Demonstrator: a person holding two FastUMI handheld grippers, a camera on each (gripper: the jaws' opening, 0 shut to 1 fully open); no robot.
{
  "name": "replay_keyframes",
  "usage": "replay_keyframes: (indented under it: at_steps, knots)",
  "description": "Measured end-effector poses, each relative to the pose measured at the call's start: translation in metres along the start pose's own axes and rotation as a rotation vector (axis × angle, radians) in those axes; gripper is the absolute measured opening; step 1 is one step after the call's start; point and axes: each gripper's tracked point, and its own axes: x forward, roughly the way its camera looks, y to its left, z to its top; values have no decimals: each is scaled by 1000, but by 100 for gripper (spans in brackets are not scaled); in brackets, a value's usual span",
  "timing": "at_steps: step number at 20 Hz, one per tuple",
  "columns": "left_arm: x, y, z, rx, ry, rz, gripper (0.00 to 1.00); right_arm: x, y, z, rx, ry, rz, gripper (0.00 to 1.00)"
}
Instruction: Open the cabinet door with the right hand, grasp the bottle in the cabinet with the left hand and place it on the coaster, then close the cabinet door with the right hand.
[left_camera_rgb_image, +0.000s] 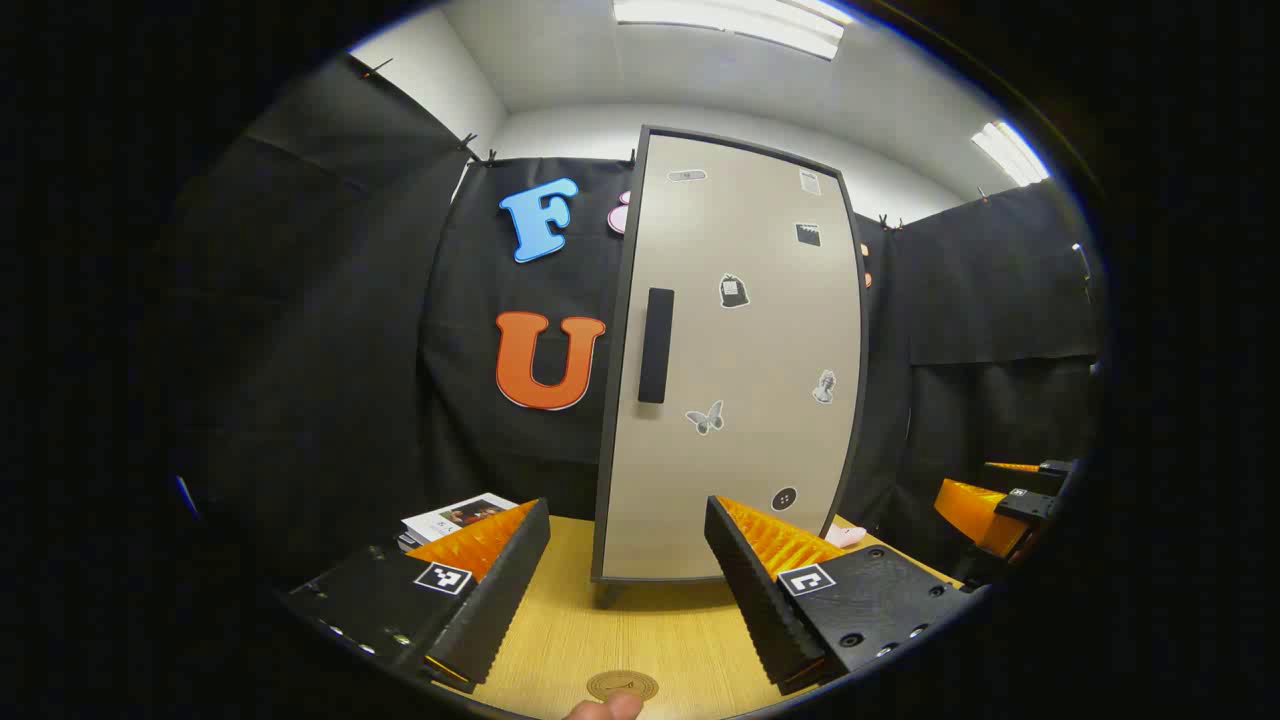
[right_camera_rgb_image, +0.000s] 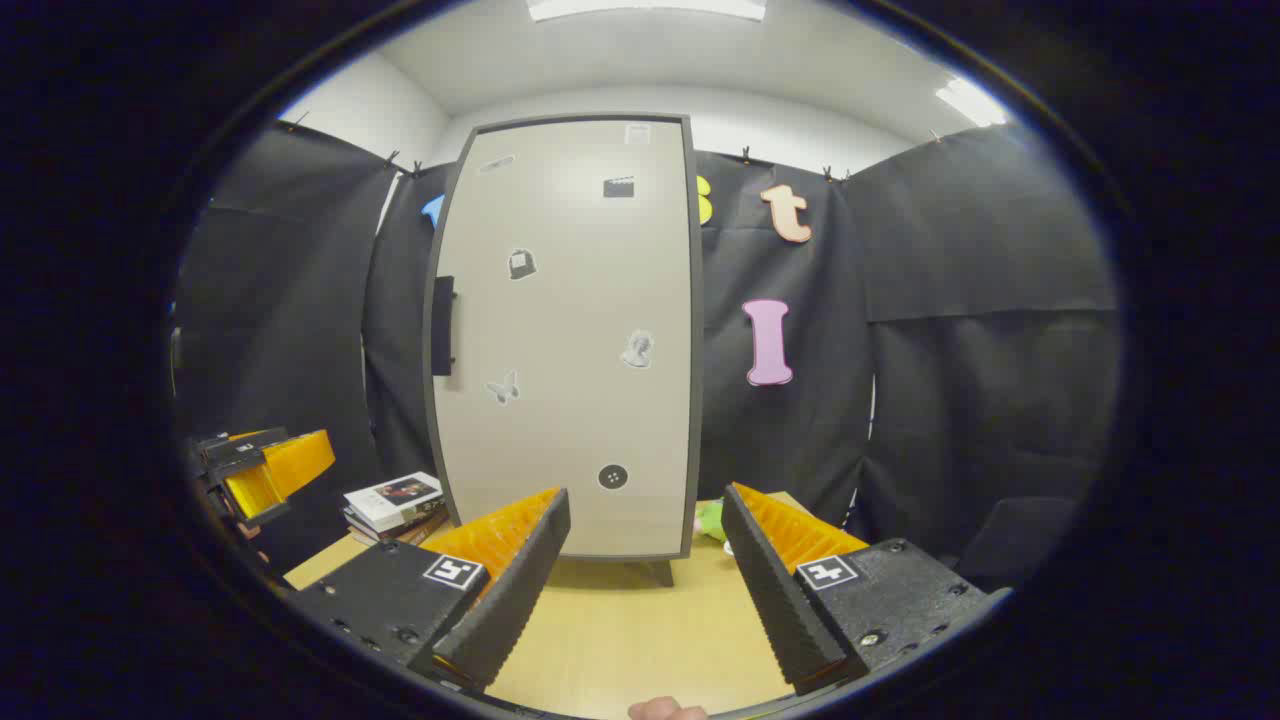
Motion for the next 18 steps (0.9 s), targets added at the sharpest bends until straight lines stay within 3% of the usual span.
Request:
replay_keyframes:
  at_steps: [18]
  knots:
    - [-9, -9, 1, 8, -4, -15, 95, -11, -5, 6, -11, -22, -39, 99]
